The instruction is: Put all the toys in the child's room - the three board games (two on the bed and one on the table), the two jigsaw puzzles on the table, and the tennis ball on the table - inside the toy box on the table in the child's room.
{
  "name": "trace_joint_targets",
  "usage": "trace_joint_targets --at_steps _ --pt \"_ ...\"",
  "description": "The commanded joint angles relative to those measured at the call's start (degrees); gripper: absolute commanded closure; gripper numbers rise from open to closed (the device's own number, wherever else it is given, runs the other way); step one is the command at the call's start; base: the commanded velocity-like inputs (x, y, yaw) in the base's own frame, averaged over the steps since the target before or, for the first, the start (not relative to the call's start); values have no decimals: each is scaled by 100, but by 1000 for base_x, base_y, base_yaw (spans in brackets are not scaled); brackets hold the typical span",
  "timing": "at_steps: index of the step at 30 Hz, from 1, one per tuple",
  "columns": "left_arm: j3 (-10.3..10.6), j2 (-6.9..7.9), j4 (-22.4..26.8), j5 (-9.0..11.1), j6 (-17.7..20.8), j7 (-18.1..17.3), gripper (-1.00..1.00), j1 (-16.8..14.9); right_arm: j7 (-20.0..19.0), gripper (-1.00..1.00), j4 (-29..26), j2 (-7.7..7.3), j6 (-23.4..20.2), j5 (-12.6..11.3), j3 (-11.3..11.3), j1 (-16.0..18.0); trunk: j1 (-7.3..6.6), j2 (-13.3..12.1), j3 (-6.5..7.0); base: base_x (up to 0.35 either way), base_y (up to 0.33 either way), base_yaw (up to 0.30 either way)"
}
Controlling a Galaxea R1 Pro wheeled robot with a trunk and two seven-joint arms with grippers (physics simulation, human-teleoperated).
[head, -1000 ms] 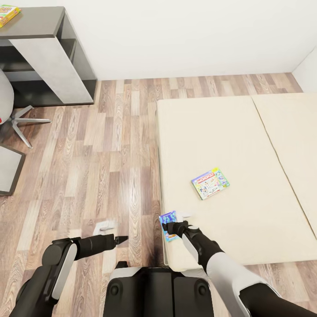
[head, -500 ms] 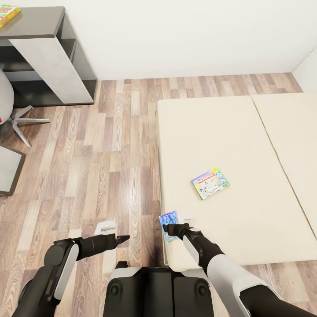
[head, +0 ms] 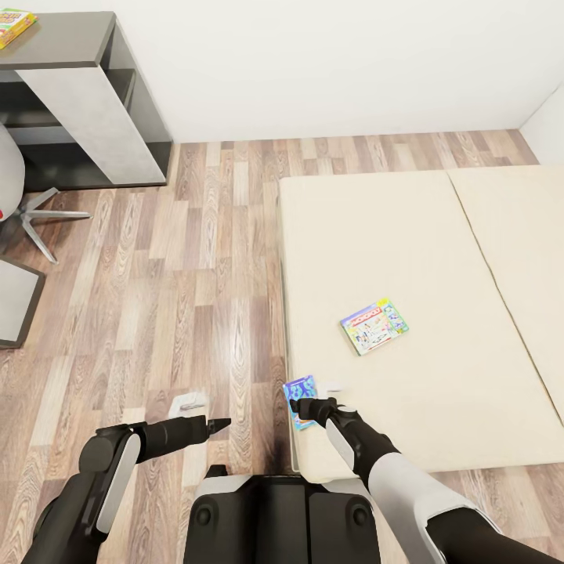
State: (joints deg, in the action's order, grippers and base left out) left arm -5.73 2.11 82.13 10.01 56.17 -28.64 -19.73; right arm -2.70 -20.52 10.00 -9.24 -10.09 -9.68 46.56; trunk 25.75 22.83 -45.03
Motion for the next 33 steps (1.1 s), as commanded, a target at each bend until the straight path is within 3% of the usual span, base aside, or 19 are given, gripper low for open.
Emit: trace_joint_targets --at_steps 1,33 --pt "-8 0 5 27 43 -1 -100 -2 3 -100 -5 0 -25 -49 -16 2 3 9 -6 0 0 0" --pt "-6 0 6 26 43 -1 -100 -3 -230 -100 -20 0 -42 -49 -15 2 3 9 -6 0 0 0"
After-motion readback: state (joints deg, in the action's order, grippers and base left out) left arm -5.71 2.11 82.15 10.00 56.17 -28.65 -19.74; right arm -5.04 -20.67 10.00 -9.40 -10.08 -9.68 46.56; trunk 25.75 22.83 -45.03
